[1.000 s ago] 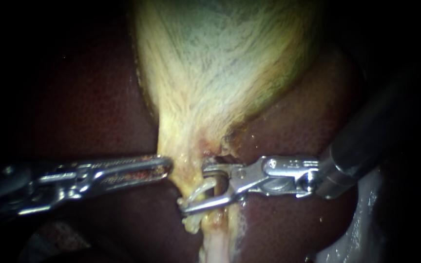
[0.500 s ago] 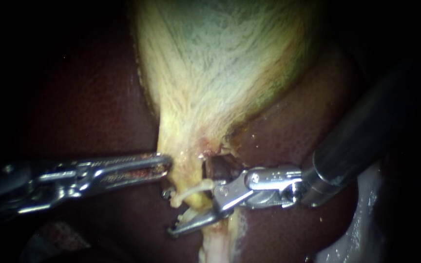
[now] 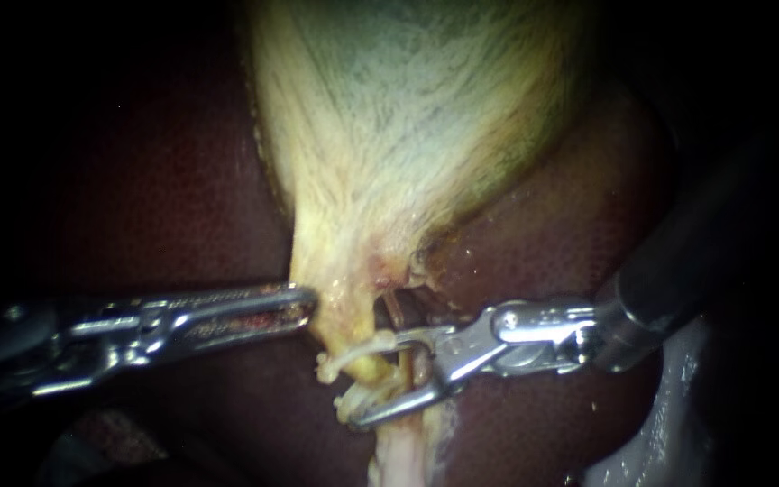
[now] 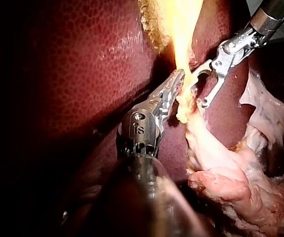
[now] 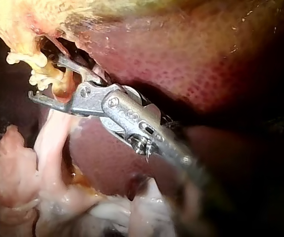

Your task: Going back third clip left tube

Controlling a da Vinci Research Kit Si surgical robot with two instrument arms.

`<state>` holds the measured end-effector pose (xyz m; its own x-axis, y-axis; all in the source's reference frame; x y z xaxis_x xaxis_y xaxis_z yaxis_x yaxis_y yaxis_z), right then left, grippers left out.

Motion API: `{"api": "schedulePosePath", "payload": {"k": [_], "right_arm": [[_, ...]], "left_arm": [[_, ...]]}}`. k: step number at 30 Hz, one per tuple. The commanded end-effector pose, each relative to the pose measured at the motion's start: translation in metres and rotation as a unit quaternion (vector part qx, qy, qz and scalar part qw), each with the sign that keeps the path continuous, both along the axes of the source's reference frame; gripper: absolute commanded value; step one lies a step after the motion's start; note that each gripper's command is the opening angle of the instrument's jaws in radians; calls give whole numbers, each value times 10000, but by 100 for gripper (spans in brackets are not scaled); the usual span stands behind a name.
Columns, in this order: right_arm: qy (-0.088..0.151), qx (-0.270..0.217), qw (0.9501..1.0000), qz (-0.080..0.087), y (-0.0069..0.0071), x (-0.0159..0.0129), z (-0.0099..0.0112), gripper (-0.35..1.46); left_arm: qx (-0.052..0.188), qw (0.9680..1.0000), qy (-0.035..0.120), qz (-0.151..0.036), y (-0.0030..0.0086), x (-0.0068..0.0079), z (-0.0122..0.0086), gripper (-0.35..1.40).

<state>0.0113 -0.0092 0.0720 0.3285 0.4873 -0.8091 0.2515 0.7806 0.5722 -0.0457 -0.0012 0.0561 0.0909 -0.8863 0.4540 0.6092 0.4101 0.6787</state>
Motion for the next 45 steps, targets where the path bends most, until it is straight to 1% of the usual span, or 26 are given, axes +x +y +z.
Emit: {"api": "schedulePosePath", "payload": {"k": [1, 5, 9, 14, 17, 21, 25, 27, 28, 32, 36, 45], "right_arm": [[1, -46, 10000, 38, 4, -6, -3, 58], [34, -319, 9994, 159, 17, -31, -16, 60], [94, -589, 9980, 204, 30, -56, -28, 60], [127, -803, 9964, 252, 43, -76, -42, 60], [125, -884, 9956, 288, 48, -83, -50, 60], [122, -901, 9954, 299, 48, -87, -55, 60], [123, -905, 9954, 298, 46, -86, -57, 60], [122, -905, 9954, 298, 45, -86, -57, 60], [122, -905, 9954, 299, 45, -86, -57, 60], [122, -905, 9954, 298, 45, -86, -57, 60], [123, -905, 9954, 298, 44, -86, -58, 60], [122, -905, 9954, 298, 44, -86, -59, 60]], "left_arm": [[0, 10000, 0, 0, 0, 0, 0, -35], [0, 10000, 0, 1, 0, 0, 0, -35], [1, 10000, 0, 0, 1, 0, 0, -35], [1, 10000, -1, 2, 2, 0, 2, -35], [1, 10000, -1, 0, 2, 0, 3, -35], [0, 10000, 2, -4, 5, -3, 9, -35], [-12, 10000, 11, -12, 8, -9, 21, -35], [-24, 10000, 20, -21, 9, -14, 30, -35], [-27, 10000, -6, -12, 10, -17, 33, -35], [4, 10000, 30, 45, 9, -34, 46, -35], [16, 10000, 44, 68, 9, -40, 51, -35], [25, 10000, 21, 92, 9, -45, 52, -35]]}}
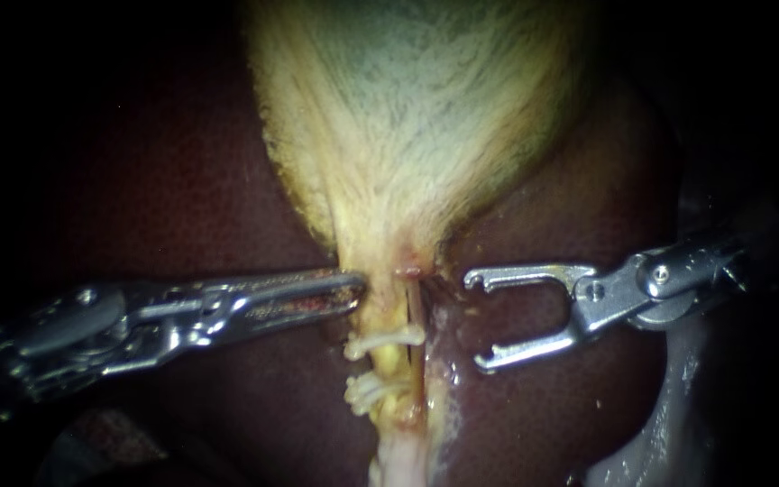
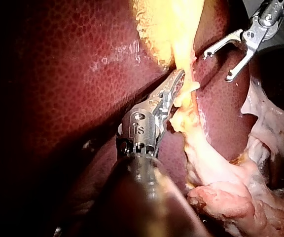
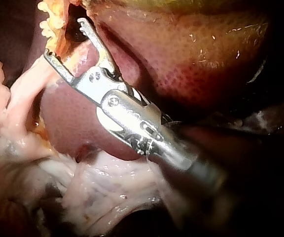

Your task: Going back third clip left tube

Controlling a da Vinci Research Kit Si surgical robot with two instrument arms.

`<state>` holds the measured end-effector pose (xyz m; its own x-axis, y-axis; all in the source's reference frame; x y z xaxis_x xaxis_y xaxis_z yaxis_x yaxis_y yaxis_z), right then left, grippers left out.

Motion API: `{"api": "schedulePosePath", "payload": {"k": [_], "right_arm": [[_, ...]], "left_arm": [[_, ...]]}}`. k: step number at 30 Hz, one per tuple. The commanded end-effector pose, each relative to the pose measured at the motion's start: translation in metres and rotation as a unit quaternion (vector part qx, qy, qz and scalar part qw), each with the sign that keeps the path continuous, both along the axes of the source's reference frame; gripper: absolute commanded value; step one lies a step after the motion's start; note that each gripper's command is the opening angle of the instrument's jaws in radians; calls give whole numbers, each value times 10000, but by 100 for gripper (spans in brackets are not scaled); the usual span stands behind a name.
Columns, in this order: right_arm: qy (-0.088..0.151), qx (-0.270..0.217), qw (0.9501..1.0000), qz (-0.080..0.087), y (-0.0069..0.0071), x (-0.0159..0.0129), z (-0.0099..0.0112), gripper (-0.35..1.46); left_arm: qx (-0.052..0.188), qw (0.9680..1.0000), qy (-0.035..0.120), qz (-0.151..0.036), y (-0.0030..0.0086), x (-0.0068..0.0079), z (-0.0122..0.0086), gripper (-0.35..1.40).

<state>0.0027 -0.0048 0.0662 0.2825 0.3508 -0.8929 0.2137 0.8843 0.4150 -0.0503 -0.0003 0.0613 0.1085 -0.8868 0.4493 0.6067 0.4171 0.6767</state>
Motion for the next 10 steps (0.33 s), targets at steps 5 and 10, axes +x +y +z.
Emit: {"api": "schedulePosePath", "payload": {"k": [5, 10], "right_arm": [[0, 0, 10000, -1, 0, 0, 0, 60], [1, 1, 10000, -2, 0, -1, 0, 60]], "left_arm": [[2, 10000, -11, 10, -1, 1, 0, -35], [2, 10000, -12, 10, -1, 1, -1, -35]]}}
